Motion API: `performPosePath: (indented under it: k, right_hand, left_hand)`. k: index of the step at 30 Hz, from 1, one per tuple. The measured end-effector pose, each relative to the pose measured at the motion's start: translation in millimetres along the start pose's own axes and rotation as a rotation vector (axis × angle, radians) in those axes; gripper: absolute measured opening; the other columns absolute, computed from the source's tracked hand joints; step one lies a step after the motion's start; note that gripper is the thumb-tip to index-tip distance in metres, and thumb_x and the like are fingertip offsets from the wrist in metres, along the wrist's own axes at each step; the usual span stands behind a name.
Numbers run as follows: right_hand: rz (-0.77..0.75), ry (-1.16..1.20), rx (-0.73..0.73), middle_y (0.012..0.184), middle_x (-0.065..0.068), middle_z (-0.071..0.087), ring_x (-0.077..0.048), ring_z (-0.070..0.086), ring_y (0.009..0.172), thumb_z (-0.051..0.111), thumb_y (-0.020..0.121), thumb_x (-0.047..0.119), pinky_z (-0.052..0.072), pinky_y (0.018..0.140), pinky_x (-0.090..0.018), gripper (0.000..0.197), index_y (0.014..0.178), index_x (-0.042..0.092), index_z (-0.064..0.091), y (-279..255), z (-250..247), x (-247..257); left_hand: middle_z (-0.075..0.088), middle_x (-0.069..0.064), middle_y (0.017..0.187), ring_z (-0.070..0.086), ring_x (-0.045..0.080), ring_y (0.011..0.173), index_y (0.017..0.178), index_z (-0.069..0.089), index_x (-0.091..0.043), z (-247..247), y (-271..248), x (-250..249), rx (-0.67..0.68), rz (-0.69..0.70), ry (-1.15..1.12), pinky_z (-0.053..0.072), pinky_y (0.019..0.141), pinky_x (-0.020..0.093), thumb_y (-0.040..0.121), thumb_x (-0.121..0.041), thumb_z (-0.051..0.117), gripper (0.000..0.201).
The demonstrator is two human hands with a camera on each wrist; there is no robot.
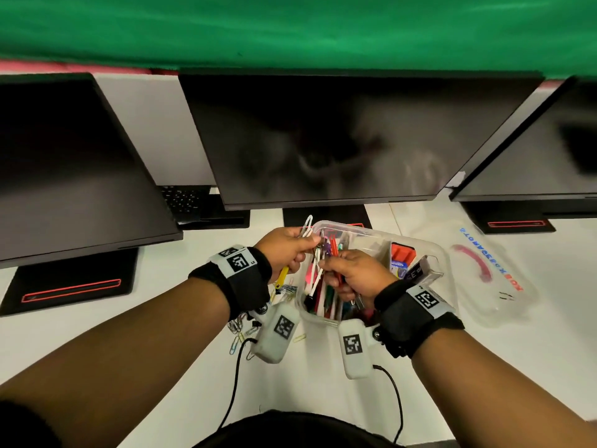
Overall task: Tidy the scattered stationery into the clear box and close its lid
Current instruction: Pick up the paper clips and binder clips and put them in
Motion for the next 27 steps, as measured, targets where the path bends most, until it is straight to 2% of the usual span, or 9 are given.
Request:
performPosePath:
  k: [5,11,17,22,25,27]
  right_hand:
    - [0.001,-0.079,0.009,0.049,0.000,0.041,-0.007,0.028,0.033,0.050,0.093,0.015,0.023,0.036,-0.017,0.027,0.066,0.015,0.049,9.2,13.5,-0.2]
    - [-0.034,-0.252,0.029,0.050,0.000,0.043,-0.007,0.031,0.031,0.053,0.092,0.017,0.026,0.035,-0.017,0.031,0.061,0.016,0.049,28.5,46.1,2.3]
    - [-0.079,-0.429,0.017,0.053,0.004,0.047,-0.004,0.040,0.037,0.052,0.093,0.020,0.033,0.043,-0.018,0.032,0.061,0.019,0.049,41.8,77.3,4.8]
    - [-0.141,-0.484,0.003,0.059,0.000,0.049,-0.013,0.043,0.050,0.042,0.096,0.016,0.035,0.054,-0.027,0.029,0.068,0.020,0.049,47.3,96.9,6.1]
    - [-0.176,-0.602,-0.005,0.067,-0.006,0.052,-0.022,0.047,0.063,0.040,0.096,0.015,0.038,0.064,-0.032,0.023,0.076,0.012,0.052,48.8,103.9,6.9]
    - [-0.189,-0.704,-0.024,0.072,-0.009,0.052,-0.023,0.048,0.069,0.040,0.096,0.015,0.036,0.063,-0.030,0.020,0.082,0.007,0.052,50.0,105.1,8.4]
  left_hand:
    - [0.055,0.000,0.070,0.032,0.002,0.040,0.076,0.057,-0.013,-18.7,1.4,10.1,-0.087,-0.039,-0.058,0.023,0.035,0.011,0.089,-0.012,0.061,0.013]
    - [0.058,0.004,0.070,0.033,0.001,0.033,0.074,0.057,-0.008,-55.7,-9.2,22.8,-0.208,-0.105,-0.050,0.022,0.034,0.012,0.089,-0.011,0.058,0.015]
    - [0.059,0.006,0.071,0.031,0.002,0.035,0.077,0.060,-0.006,-95.4,-27.2,36.8,-0.150,-0.245,-0.028,0.024,0.031,0.011,0.087,-0.008,0.060,0.010]
    - [0.061,0.006,0.069,0.032,0.002,0.036,0.081,0.058,-0.006,-105.3,-39.6,42.9,-0.041,-0.277,0.009,0.026,0.032,0.011,0.088,-0.009,0.061,0.008]
    - [0.062,0.006,0.067,0.032,0.002,0.035,0.079,0.056,-0.007,-108.1,-40.9,47.0,-0.035,-0.289,0.026,0.026,0.032,0.012,0.087,-0.009,0.061,0.010]
    - [0.063,0.007,0.066,0.032,0.003,0.035,0.078,0.057,-0.006,-112.7,-41.5,49.4,-0.082,-0.301,0.026,0.026,0.032,0.012,0.087,-0.008,0.062,0.010]
Point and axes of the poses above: each hand's wrist, its own y-axis towards the middle knuckle, its own z-axis out of the palm, x = y × z, the point moved 3 cm from there along y, towards the middle knuckle
